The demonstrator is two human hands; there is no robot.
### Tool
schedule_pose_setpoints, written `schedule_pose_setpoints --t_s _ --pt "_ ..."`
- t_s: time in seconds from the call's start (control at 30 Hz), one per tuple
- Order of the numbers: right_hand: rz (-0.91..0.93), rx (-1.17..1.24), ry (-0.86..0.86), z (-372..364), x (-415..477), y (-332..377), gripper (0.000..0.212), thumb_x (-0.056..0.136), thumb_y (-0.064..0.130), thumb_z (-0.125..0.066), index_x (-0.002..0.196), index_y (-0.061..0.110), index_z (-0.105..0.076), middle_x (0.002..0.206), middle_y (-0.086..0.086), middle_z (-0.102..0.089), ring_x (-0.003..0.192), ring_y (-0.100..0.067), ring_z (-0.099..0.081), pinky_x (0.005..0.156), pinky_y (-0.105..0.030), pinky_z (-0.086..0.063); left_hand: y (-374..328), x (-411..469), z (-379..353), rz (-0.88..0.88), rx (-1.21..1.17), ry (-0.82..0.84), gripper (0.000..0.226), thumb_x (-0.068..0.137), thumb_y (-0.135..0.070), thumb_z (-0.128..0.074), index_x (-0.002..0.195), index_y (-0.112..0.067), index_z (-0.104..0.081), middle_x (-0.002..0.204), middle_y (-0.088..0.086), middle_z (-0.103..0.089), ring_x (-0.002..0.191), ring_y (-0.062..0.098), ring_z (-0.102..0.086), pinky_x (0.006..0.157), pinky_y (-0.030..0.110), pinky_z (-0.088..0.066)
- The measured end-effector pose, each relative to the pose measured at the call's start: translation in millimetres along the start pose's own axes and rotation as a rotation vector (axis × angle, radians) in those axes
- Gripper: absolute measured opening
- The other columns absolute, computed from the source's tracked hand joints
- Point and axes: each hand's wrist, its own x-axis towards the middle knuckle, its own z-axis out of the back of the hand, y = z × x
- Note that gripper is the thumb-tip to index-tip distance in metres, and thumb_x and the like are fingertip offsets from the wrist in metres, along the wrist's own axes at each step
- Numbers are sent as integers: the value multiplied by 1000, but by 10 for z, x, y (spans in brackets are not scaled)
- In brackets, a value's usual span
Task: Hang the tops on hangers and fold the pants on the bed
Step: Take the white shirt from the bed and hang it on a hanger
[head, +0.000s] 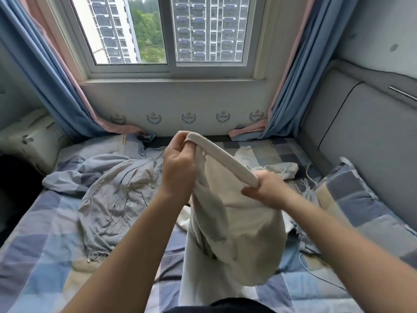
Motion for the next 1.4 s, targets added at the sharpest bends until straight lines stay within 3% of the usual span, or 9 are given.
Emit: schedule_pose_setpoints --t_s 0.13,0.43,0.57,0.63,0.73,0.93,1.03,1.17,1.4 --pt "-164 -42 -124 -646 -128 -492 8 90 24 -65 84 25 -60 88 -7 -67 88 -32 -63 65 -35 -41 -57 -30 29 7 -60 11 24 91 -20 -48 72 -27 -61 71 0 -49 69 14 -44 64 30 -39" --pt "-473 -76 79 -936 -427 -1069 21 96 9 -49 94 7 -70 107 -20 -70 100 -32 -64 67 -31 -34 342 87 571 129 105 -222 29 102 -13 -45 80 -24 -62 76 2 -56 73 15 -51 69 34 -45" --pt "-443 293 -1 -699 -258 -511 24 81 3 -44 63 14 -56 67 -8 -62 68 -24 -60 57 -28 -41 597 79 673 277 187 -258 21 103 -17 -47 88 -17 -61 76 3 -60 67 16 -57 56 28 -51" --pt "-492 540 14 -648 -222 -221 28 80 -5 -38 70 11 -59 51 -5 -56 45 -20 -56 46 -26 -45 680 10 628 357 163 -165 19 104 -13 -50 88 -16 -61 82 6 -65 69 15 -64 63 29 -56" --pt "-510 812 22 -531 -182 140 28 79 -9 -35 74 10 -56 50 -4 -50 43 -18 -51 46 -27 -46 766 -221 513 427 286 118 3 98 -20 -65 99 -18 -68 96 4 -71 87 17 -68 82 34 -55" --pt "-418 1178 -4 -262 -126 610 30 76 -13 -30 68 1 -55 59 -12 -55 51 -22 -63 49 -34 -56 919 -873 180 351 367 595 43 79 -40 -80 117 -25 -67 105 -12 -73 97 2 -67 84 25 -56" --pt "-369 1255 -14 -197 -119 618 26 84 -10 -38 71 1 -57 64 -12 -57 56 -20 -65 54 -36 -60 1061 -910 147 308 481 462 4 93 -14 -68 97 -13 -70 85 -9 -70 78 7 -64 73 34 -51" --pt "-305 1321 -32 -229 -190 389 11 97 0 -54 100 8 -61 95 -9 -69 87 -21 -70 78 -39 -60 1037 -821 175 347 301 271 19 98 -5 -56 89 -14 -69 79 -10 -68 75 3 -58 71 26 -50" --pt "-241 900 56 -825 -717 -138 37 90 7 -72 123 15 -57 124 -10 -65 107 -13 -64 89 -28 -54 885 -805 98 514 77 145 21 102 -11 -54 95 -18 -73 92 5 -71 90 18 -62 86 36 -49"
